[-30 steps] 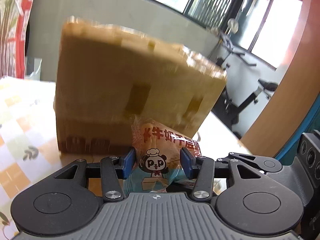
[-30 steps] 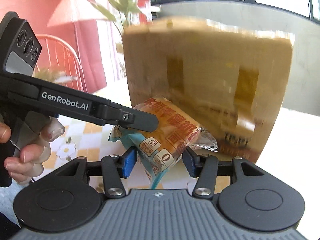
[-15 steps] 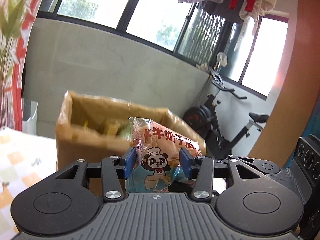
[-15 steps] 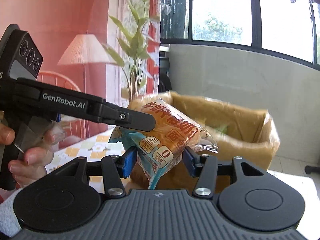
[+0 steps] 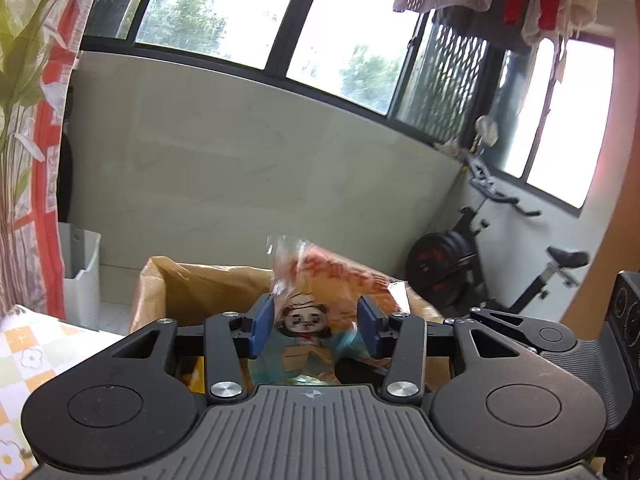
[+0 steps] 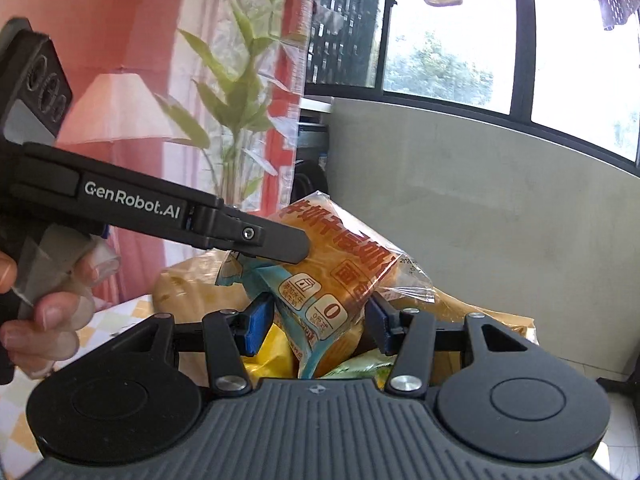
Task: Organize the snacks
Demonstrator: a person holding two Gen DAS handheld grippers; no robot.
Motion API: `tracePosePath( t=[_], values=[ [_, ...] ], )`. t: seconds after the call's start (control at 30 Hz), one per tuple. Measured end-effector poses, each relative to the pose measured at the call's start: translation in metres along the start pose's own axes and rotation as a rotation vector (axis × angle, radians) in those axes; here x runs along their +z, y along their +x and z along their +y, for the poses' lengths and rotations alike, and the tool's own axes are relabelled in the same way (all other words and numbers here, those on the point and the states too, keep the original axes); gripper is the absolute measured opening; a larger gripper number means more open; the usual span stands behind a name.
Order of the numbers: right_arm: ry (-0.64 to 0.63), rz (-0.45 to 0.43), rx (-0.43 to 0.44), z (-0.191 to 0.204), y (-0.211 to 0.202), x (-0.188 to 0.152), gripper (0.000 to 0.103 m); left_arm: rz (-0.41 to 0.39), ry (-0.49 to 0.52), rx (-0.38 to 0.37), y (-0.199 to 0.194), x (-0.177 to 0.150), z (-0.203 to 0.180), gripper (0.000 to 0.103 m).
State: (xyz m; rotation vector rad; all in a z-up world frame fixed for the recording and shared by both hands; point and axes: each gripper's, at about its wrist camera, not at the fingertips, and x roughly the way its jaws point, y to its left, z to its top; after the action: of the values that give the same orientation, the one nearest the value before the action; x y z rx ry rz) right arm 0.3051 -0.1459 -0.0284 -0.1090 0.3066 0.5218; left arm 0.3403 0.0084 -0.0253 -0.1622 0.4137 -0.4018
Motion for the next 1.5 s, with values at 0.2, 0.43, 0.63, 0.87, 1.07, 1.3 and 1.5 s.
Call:
tracePosePath(
  t=[0.2,0.43,0.63,0.87,1.07,1.3,1.5],
  values=[
    [0.028,0.100,-0.059,0.000,0.032,-0.008,0.054,0.027,0.060,0.144,0.001,-0.004,0.000,0.056],
    [0.155,0.091,-0.094,-0.019,0.002,-0.006,0.086,0.045,0.034,0.236,-0.024,0.008,0.019,0.082],
    [0.200,0.047,-0.160,-0.020,-0.032,0.009,0.097,-0.001,0.082,0.283,-0.055,0.030,0.007,0.089],
    [0.217,0.022,-0.216,-0.018,-0.071,0.022,0.099,-0.047,0.113,0.359,-0.102,0.043,-0.014,0.094],
    [0.271,-0.011,-0.257,-0.018,-0.104,0.025,0.099,-0.062,0.142,0.417,-0.132,0.044,-0.030,0.094],
    [0.296,-0.025,-0.285,-0.016,-0.133,0.021,0.099,-0.082,0.159,0.454,-0.161,0.038,-0.047,0.094],
    [0.343,-0.029,-0.298,-0.012,-0.153,0.014,0.100,-0.079,0.095,0.455,-0.178,0.032,-0.052,0.094]
  ],
)
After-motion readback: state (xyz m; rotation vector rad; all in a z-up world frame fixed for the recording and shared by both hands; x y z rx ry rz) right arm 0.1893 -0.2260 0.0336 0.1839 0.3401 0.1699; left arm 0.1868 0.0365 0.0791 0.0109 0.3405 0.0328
